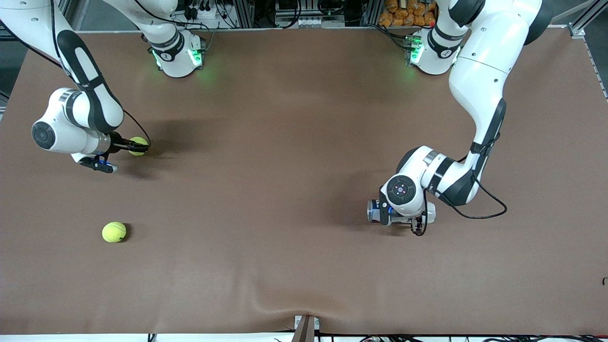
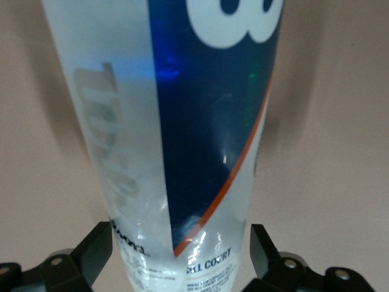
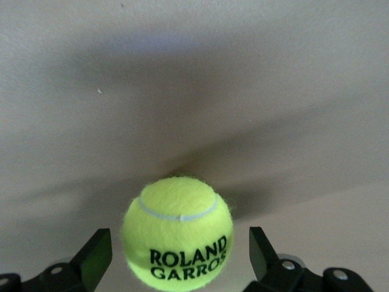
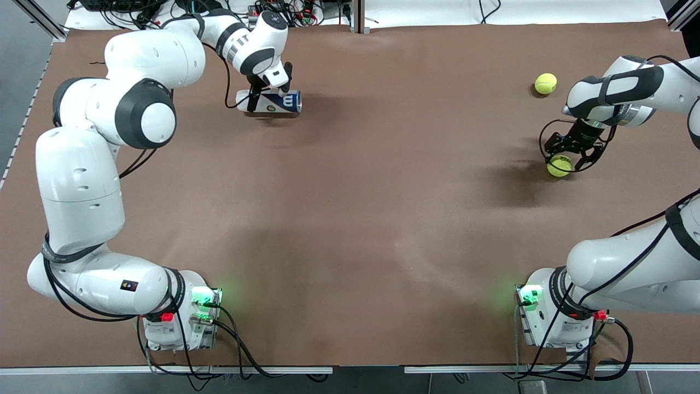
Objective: Insert tennis ball vertically with right arm
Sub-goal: 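Close the right gripper on the ball while the left gripper grasps the can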
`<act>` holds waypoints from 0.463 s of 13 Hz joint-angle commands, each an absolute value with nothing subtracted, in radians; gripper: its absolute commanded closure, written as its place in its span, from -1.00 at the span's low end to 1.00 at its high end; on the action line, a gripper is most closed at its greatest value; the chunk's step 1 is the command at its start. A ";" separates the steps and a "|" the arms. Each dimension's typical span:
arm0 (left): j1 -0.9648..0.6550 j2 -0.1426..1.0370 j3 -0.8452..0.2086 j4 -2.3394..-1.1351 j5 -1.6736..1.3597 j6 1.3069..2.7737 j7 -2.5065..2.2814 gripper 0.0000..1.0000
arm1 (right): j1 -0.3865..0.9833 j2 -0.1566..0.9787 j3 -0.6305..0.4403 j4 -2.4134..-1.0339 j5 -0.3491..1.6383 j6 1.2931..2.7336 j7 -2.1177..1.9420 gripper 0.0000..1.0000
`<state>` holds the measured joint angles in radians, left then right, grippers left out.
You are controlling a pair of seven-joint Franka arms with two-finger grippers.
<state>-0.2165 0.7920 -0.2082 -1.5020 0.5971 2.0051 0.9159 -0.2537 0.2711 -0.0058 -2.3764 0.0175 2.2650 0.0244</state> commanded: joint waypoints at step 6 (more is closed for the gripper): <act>-0.222 0.802 -0.201 -1.486 0.621 2.005 0.901 -0.49 | -0.281 0.291 0.011 -2.381 0.009 2.280 0.014 -0.22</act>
